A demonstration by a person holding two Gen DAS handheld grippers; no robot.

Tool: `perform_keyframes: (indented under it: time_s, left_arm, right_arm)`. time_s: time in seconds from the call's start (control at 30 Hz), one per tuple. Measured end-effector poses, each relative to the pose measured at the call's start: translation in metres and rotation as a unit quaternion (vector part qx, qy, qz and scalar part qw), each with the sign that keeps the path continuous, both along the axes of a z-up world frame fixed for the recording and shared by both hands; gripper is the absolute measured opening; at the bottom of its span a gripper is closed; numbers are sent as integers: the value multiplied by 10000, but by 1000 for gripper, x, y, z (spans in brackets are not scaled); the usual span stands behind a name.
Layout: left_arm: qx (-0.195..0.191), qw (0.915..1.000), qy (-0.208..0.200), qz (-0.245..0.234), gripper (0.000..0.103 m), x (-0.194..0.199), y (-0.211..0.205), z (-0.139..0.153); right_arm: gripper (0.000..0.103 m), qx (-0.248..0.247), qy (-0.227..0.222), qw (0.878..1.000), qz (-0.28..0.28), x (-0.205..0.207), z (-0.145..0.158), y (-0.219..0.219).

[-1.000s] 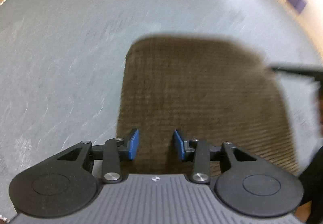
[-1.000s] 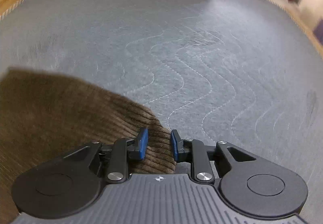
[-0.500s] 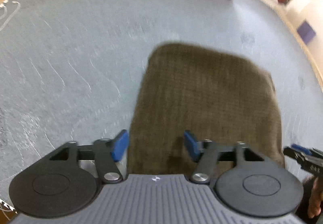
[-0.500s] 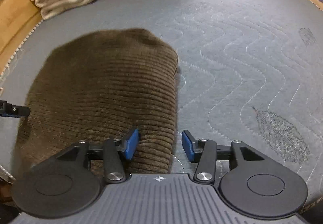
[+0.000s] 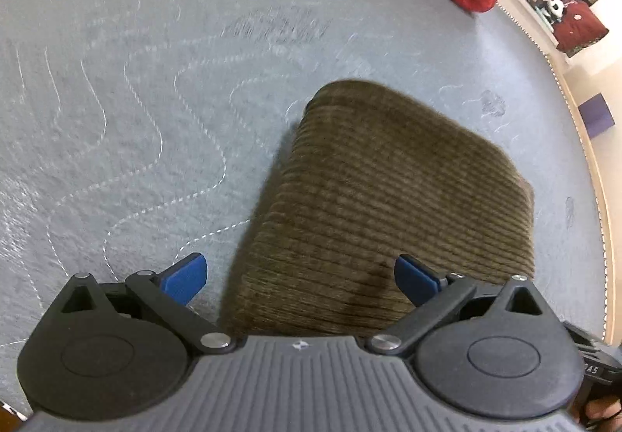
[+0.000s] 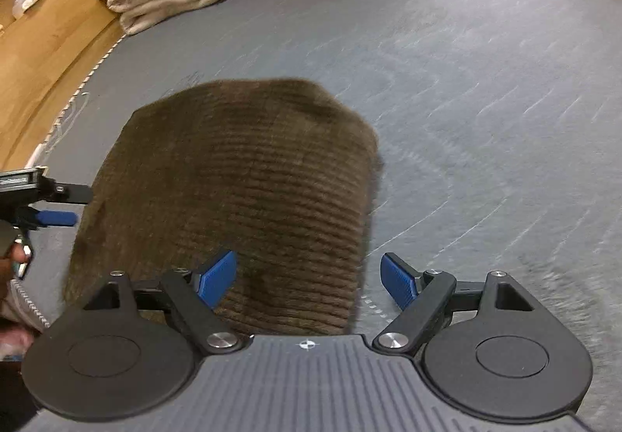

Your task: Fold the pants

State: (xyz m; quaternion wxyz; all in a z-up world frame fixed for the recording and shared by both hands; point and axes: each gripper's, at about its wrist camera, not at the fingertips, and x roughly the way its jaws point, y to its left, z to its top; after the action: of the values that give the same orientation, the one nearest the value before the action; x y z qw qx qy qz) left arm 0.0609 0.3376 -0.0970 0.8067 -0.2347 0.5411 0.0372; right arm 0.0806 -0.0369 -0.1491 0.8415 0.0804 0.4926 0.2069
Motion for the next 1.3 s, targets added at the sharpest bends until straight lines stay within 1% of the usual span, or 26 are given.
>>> perform_keyframes:
  time_s: [0.07, 0.1, 0.17, 0.23, 0.4, 0.57, 0.7, 0.83, 0.9, 0.93, 0.97, 1.0, 1.07, 1.13, 1.23, 1.3]
  left_arm:
    - [-23, 9999, 68, -69, 103, 4, 2, -12]
    - [-82, 9999, 39, -125, 103, 5, 4, -17]
    - [-280, 9994, -22, -188, 103, 6, 9, -23]
    - [-478, 9985, -77, -240, 103, 9, 12, -29]
    - [-1029, 9941, -119, -313, 103, 21, 7, -44]
    - [-982, 9935, -193, -546, 103, 32, -8, -53]
    - [-908, 9940, -212, -577, 103, 39, -14, -55]
    - [-710, 9949, -276, -658, 102, 43, -24, -53]
    - [-649, 9948, -325, -721, 94, 43, -29, -51]
    - [-669, 9942, -352, -763, 91, 44, -31, -50]
    - [-710, 9935, -377, -806, 83, 44, -31, -48]
    - [-724, 9929, -412, -850, 77, 45, -33, -46]
    - [-657, 9923, -466, -942, 71, 46, -38, -42]
    - [-604, 9927, -460, -941, 68, 49, -43, -39]
    - [-592, 9920, -544, -976, 61, 56, -55, -32]
    - [-772, 9905, -654, -934, 48, 63, -64, -26]
  right_arm:
    - [84, 158, 343, 9991, -173, 4, -12, -2]
    - [85, 239, 481, 9982, -265, 5, -17, -3]
    - [90, 383, 578, 9967, -425, 7, -21, -6]
    - [90, 524, 685, 9955, -395, 9, -23, -7]
    - [90, 804, 775, 9936, -195, 16, -26, -9]
    - [91, 865, 771, 9931, -182, 16, -29, -4]
    - [90, 851, 745, 9935, -160, 16, -29, -1]
    - [79, 795, 666, 9945, -140, 14, -27, -1]
    - [73, 789, 581, 9951, -115, 12, -26, -3]
    - [67, 797, 545, 9953, -96, 11, -25, -4]
    - [61, 806, 515, 9954, -76, 11, -24, -5]
    - [58, 837, 492, 9952, -74, 10, -22, -6]
    - [45, 936, 443, 9946, -43, 11, -15, -7]
    - [41, 1082, 355, 9935, -3, 11, -6, -11]
    - [40, 1273, 260, 9915, 26, 16, 13, -22]
    - [39, 1232, 0, 9923, 158, 22, 33, -30]
